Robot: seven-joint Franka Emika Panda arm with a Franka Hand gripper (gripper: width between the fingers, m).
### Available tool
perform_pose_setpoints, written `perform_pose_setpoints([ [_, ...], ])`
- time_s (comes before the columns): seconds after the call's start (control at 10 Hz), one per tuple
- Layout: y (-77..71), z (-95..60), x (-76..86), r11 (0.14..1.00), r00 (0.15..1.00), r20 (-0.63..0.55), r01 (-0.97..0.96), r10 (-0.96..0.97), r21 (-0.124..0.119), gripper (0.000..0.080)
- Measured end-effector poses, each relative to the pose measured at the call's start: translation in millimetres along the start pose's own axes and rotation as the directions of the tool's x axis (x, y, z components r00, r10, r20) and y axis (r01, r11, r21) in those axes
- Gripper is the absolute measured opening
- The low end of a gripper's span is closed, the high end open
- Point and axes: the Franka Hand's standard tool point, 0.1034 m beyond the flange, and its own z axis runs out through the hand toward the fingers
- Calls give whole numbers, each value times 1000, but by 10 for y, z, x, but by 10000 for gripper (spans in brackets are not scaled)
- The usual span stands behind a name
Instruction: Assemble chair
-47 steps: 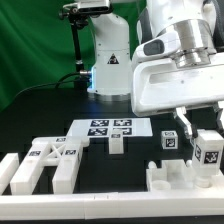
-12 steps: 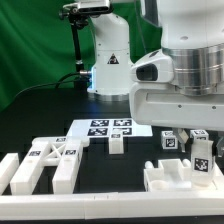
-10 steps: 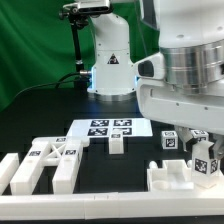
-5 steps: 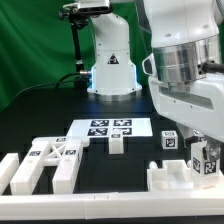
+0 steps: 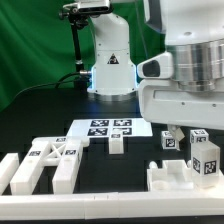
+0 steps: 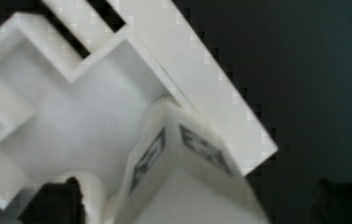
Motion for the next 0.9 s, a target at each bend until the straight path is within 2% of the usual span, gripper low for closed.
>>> perform_pose_setpoints([
  [0.3,8,8,3,978,978,-2,207,-207,-8,649],
  [0.4,-9,39,-32,875,877,-7,479,-481,-67,649],
  [0.5,-15,71,-53,807,810,-1,585,-587,-78,649],
  [0.6,-8,69,-44,811,813,-2,580,-582,-76,649],
  [0.8,-9,70,-46,823,825,-3,563,-564,-76,399],
  [0.9,7,70,-34,858,860,-8,508,-510,-78,399],
])
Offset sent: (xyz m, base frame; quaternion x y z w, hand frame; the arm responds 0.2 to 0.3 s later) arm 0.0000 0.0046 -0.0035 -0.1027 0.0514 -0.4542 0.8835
